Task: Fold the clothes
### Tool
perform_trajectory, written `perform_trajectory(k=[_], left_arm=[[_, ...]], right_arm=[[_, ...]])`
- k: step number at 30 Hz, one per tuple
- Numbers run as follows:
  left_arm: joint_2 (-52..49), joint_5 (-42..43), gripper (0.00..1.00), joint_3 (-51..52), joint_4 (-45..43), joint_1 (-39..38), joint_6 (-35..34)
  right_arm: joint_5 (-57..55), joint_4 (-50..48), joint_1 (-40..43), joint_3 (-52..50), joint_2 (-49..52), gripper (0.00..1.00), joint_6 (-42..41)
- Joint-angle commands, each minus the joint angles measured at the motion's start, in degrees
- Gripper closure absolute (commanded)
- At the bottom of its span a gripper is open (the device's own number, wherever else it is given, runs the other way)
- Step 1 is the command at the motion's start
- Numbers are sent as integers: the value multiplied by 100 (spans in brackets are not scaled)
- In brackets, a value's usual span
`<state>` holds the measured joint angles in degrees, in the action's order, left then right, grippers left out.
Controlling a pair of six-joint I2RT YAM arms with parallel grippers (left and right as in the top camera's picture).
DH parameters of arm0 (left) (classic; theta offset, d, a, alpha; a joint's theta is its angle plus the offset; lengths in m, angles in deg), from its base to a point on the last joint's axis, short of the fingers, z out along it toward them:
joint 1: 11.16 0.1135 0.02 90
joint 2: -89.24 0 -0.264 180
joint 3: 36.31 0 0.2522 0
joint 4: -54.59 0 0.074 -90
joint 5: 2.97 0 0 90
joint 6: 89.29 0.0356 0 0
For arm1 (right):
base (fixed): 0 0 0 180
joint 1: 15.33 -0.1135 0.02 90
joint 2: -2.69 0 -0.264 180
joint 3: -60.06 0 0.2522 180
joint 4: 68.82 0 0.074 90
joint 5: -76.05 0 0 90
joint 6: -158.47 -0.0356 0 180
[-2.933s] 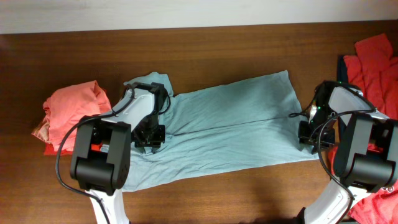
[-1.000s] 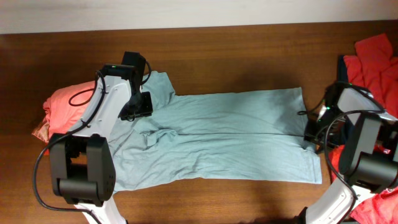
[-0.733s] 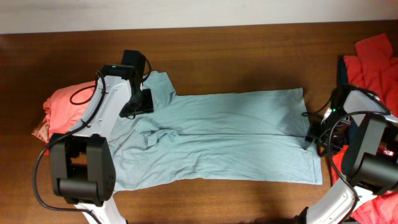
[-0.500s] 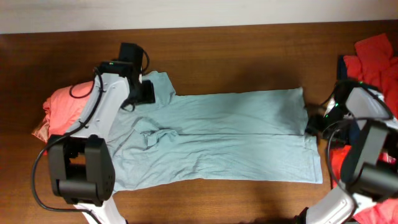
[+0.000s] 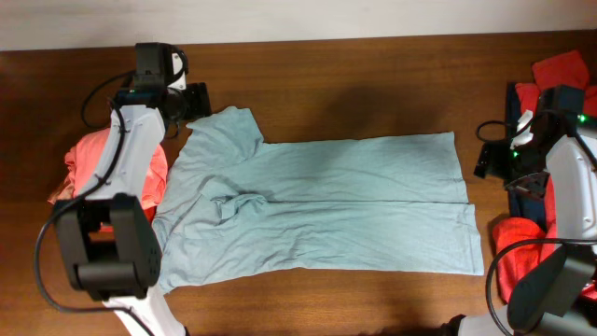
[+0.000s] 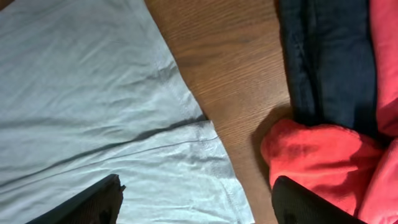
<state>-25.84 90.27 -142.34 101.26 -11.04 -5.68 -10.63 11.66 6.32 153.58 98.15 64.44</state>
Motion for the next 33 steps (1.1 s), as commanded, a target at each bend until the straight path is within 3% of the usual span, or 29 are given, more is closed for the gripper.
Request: perform_trajectory(k=[1, 13, 17, 20, 22, 24, 27, 28, 29, 30, 31, 32, 33], left_arm=[[-468, 260, 28, -50, -181, -4, 136], [-1196, 304, 28, -50, -509, -4, 131], [-1198, 323, 41, -50, -507, -4, 133], [-1198, 332, 69, -50, -490, -4, 133], [-1198, 367, 80, -50, -472, -4, 133], [-1198, 411, 87, -50, -442, -7, 136], [-1198, 450, 89, -50, -400, -4, 136], [-1198, 446, 88, -52, -393, 0, 136], [-1196, 446, 80, -57, -387, 9, 136], [-1191, 428, 54, -70, -367, 31, 136], [-1187, 424, 37, -83, -352, 50, 136], [-1185, 428, 28, -114, -321, 83, 133], [-1185, 426, 25, -166, -247, 109, 133]], right_arm=[[101, 20, -37, 39, 26, 19, 66], [96, 37, -35, 39, 26, 19, 83], [96, 24, -37, 39, 26, 21, 83], [96, 13, -35, 39, 26, 23, 83], [94, 13, -35, 39, 26, 23, 83], [90, 13, -37, 39, 26, 23, 83], [76, 11, -35, 39, 28, 23, 83], [76, 11, -37, 39, 31, 23, 83], [76, 11, -37, 39, 37, 23, 83], [76, 13, -35, 39, 46, 23, 83], [76, 15, -37, 37, 48, 23, 83], [74, 13, -35, 33, 50, 24, 83], [76, 11, -37, 28, 50, 23, 83]])
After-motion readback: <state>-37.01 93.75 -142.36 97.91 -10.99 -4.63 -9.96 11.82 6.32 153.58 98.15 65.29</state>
